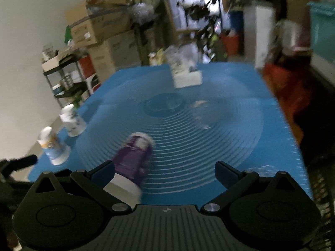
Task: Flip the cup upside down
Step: 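Bring the right tool to the purple cup and grasp it from the left tool, then rotate the purple cup upright with the right tool and lower it onto the mat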
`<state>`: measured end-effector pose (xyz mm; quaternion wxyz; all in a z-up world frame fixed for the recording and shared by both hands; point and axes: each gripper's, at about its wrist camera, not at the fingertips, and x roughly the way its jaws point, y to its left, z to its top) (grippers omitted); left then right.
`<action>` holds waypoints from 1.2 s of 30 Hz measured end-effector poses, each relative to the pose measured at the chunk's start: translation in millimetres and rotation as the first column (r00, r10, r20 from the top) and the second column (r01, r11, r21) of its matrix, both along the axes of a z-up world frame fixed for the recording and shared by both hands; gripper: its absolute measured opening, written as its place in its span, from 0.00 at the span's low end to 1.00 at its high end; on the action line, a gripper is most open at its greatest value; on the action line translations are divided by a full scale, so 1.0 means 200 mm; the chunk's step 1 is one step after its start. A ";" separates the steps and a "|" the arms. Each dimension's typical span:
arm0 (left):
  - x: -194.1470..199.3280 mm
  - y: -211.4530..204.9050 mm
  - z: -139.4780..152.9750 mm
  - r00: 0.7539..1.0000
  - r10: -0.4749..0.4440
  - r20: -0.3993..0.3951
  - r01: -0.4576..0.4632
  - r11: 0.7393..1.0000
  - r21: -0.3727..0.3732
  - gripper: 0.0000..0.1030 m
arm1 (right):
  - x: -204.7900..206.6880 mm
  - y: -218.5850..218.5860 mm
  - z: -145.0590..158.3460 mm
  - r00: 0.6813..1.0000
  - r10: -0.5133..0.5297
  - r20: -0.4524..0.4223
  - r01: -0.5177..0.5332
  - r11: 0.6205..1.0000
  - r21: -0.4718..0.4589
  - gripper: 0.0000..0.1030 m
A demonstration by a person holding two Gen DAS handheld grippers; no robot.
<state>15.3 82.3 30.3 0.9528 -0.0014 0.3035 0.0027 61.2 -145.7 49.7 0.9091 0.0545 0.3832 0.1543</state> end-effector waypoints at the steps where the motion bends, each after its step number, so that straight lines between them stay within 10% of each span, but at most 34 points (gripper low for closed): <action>1: 0.02 0.02 -0.01 1.000 -0.001 -0.003 0.001 1.000 0.005 1.00 | 0.05 0.03 0.00 1.000 0.003 -0.030 -0.002 1.000 0.009 0.98; 15: 0.22 0.16 -0.14 0.998 -0.032 -0.061 0.032 0.999 -0.002 1.00 | 0.63 0.39 -0.25 0.904 0.006 -0.427 -0.025 0.999 -0.039 0.96; 23: 0.26 0.14 -0.17 0.996 -0.047 -0.077 0.046 0.999 -0.007 1.00 | 0.71 0.46 -0.38 0.842 0.028 -0.538 -0.043 0.999 -0.016 0.66; 30: 0.26 0.13 -0.18 0.996 -0.044 -0.075 0.043 0.999 -0.020 1.00 | 0.57 0.45 -0.27 0.951 0.054 -0.303 -0.076 0.995 -0.061 0.65; 36: 0.28 0.11 -0.18 0.998 -0.028 -0.061 0.025 0.999 -0.043 1.00 | 0.34 0.33 -0.19 0.981 0.004 0.194 0.020 0.992 -0.124 0.65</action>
